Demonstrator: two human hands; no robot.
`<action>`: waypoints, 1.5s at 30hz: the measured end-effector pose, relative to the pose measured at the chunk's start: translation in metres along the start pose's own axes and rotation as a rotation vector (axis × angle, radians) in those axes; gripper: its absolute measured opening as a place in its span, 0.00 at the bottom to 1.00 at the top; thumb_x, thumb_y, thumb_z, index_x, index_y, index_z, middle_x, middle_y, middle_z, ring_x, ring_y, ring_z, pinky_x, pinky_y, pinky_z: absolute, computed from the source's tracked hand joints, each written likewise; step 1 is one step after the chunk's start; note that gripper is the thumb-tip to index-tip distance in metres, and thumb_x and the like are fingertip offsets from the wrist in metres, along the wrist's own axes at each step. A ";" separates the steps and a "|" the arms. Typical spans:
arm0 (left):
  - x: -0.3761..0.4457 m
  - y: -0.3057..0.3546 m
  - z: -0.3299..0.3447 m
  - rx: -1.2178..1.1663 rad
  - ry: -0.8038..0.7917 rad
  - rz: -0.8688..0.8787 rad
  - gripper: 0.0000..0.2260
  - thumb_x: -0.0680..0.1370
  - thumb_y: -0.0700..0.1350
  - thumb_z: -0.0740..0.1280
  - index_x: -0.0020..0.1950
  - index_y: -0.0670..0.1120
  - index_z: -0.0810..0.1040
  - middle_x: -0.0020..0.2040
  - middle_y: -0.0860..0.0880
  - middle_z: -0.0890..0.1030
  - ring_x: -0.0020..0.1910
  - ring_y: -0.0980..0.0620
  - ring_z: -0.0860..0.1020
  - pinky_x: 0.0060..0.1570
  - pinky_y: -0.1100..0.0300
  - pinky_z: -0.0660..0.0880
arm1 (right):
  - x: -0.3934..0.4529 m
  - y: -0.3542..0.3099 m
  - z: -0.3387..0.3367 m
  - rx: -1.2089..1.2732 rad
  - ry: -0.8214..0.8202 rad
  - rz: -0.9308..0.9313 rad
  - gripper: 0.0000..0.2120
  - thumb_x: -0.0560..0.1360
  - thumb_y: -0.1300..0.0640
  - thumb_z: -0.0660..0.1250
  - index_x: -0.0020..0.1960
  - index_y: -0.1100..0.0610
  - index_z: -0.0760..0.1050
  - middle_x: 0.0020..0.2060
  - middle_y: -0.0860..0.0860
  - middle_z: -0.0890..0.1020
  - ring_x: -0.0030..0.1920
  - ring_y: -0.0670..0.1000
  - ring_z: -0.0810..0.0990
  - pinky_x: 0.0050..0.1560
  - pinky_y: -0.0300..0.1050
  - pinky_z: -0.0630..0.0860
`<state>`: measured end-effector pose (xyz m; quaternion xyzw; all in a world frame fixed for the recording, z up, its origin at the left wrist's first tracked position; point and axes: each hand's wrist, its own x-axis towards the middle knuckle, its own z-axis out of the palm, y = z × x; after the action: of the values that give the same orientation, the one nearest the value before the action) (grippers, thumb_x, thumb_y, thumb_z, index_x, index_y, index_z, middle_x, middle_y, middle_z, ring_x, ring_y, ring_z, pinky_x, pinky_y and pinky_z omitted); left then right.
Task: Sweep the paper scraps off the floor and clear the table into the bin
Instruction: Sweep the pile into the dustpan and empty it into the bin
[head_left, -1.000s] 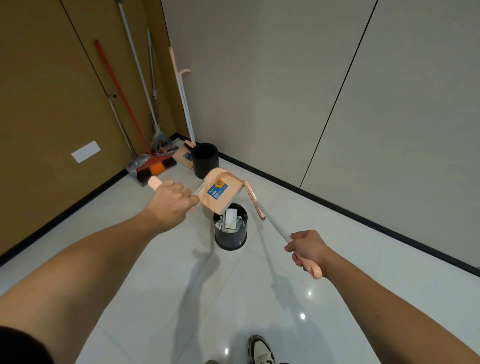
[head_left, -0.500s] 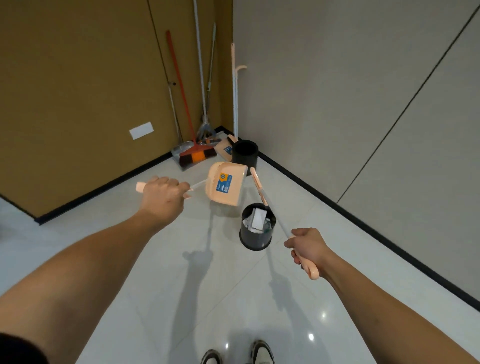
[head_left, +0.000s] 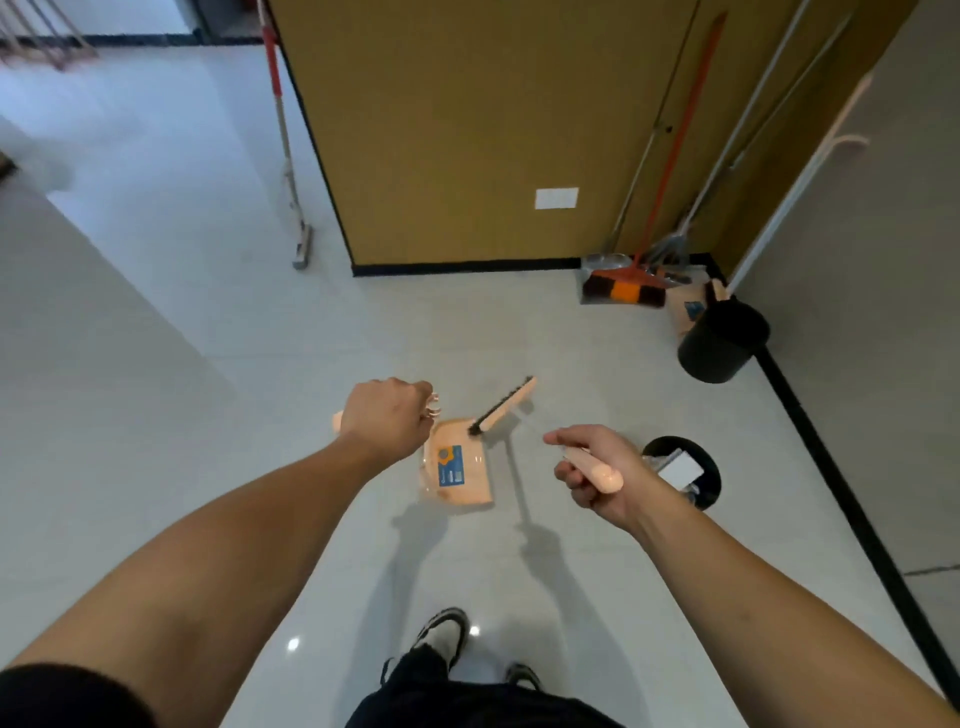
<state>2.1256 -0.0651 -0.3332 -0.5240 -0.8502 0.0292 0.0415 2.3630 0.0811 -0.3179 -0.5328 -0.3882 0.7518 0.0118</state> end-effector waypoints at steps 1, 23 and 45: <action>-0.017 -0.003 0.003 0.009 -0.021 -0.034 0.07 0.73 0.53 0.63 0.45 0.51 0.75 0.38 0.48 0.81 0.37 0.43 0.79 0.32 0.58 0.64 | -0.001 -0.001 0.008 -0.039 -0.060 0.002 0.12 0.78 0.52 0.63 0.55 0.59 0.77 0.27 0.55 0.71 0.18 0.46 0.64 0.17 0.32 0.56; -0.309 0.017 -0.001 -0.049 -0.269 -0.541 0.12 0.65 0.51 0.63 0.30 0.53 0.59 0.26 0.53 0.69 0.25 0.49 0.70 0.26 0.61 0.60 | -0.096 0.133 0.206 -1.166 -0.898 -0.052 0.32 0.73 0.27 0.54 0.35 0.56 0.73 0.22 0.60 0.73 0.15 0.50 0.57 0.21 0.32 0.56; -0.422 0.046 -0.017 -0.139 -0.038 -0.361 0.28 0.69 0.76 0.50 0.30 0.52 0.66 0.23 0.53 0.70 0.22 0.55 0.67 0.25 0.61 0.56 | -0.242 0.205 0.178 -1.049 -0.800 -0.185 0.28 0.80 0.41 0.44 0.37 0.58 0.72 0.22 0.59 0.71 0.15 0.50 0.60 0.20 0.33 0.54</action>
<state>2.3566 -0.4210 -0.3378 -0.3640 -0.9310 -0.0273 -0.0064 2.4045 -0.2682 -0.2257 -0.1121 -0.7212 0.5988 -0.3296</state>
